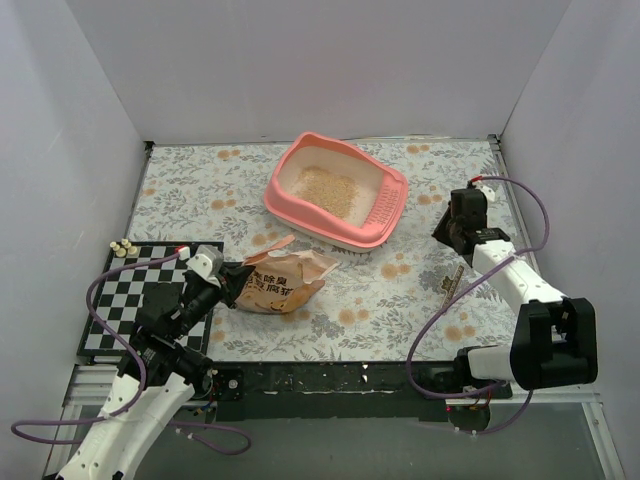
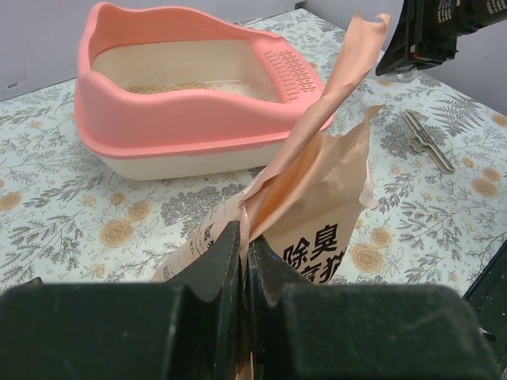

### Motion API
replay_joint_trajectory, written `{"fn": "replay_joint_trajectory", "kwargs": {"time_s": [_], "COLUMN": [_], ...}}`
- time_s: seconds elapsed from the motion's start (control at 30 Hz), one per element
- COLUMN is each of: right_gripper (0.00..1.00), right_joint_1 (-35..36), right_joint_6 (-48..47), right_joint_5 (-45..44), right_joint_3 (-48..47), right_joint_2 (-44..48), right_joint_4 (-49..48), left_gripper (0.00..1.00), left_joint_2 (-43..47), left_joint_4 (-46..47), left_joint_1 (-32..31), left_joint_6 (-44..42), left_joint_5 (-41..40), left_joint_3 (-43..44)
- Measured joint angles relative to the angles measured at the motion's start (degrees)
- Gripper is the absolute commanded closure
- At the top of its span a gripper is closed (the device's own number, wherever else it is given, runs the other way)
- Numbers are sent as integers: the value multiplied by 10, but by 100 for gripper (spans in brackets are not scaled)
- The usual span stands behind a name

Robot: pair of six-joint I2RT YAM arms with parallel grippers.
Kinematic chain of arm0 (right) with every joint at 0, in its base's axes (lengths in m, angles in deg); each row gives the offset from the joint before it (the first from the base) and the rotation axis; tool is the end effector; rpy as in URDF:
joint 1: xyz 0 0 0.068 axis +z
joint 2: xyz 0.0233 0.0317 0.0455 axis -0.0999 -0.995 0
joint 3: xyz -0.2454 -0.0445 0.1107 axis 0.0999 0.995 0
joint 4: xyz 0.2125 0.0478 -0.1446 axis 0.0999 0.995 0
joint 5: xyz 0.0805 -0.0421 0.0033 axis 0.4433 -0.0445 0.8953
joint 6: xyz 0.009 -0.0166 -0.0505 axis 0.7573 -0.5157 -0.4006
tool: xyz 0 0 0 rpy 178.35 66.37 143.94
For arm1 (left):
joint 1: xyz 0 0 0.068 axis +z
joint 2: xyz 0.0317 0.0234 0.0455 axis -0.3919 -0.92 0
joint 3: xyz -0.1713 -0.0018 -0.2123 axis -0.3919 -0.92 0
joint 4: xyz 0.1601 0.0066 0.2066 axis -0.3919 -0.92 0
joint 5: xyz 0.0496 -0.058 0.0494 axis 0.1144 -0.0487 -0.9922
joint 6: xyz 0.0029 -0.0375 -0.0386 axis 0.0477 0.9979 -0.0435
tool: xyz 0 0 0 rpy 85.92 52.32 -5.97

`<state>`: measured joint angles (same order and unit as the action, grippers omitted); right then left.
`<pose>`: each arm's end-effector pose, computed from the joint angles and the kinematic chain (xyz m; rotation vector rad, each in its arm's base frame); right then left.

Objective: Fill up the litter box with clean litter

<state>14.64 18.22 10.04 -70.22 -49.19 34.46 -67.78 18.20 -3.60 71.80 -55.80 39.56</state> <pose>0.2732 0.0329 0.2371 0.5749 2.1611 0.0651 0.0836 -0.0514 0.2867 -0.0176 1.7356 -1.0843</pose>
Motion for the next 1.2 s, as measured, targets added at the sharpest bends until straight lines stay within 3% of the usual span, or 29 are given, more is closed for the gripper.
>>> {"fn": "replay_joint_trajectory", "kwargs": {"time_s": [0.27, 0.5, 0.63, 0.77, 0.93, 1.2], "right_gripper": [52, 53, 54, 54, 55, 52], "right_joint_1": [-7, -7, 0, 63, 160, 219], "right_joint_6": [-14, -44, -71, -102, -125, -133], "right_joint_5": [36, 79, 145, 181, 226, 229], "right_joint_3": [3, -16, -89, -155, -152, -125], "right_joint_2": [-58, -58, -61, -80, -109, -153], "right_joint_4": [-3, 10, 55, 93, 135, 160], "left_gripper": [100, 100, 100, 100, 100, 100], "left_joint_2": [-10, -17, -25, -36, -51, -76], "left_joint_4": [8, 13, 18, 26, 24, 9], "left_joint_1": [0, 0, 0, 0, 0, 2], "left_joint_6": [0, -13, -19, -23, -31, -50], "left_joint_5": [0, 0, 3, 8, 14, 33], "left_joint_3": [0, 0, 0, 1, 10, 32]}}
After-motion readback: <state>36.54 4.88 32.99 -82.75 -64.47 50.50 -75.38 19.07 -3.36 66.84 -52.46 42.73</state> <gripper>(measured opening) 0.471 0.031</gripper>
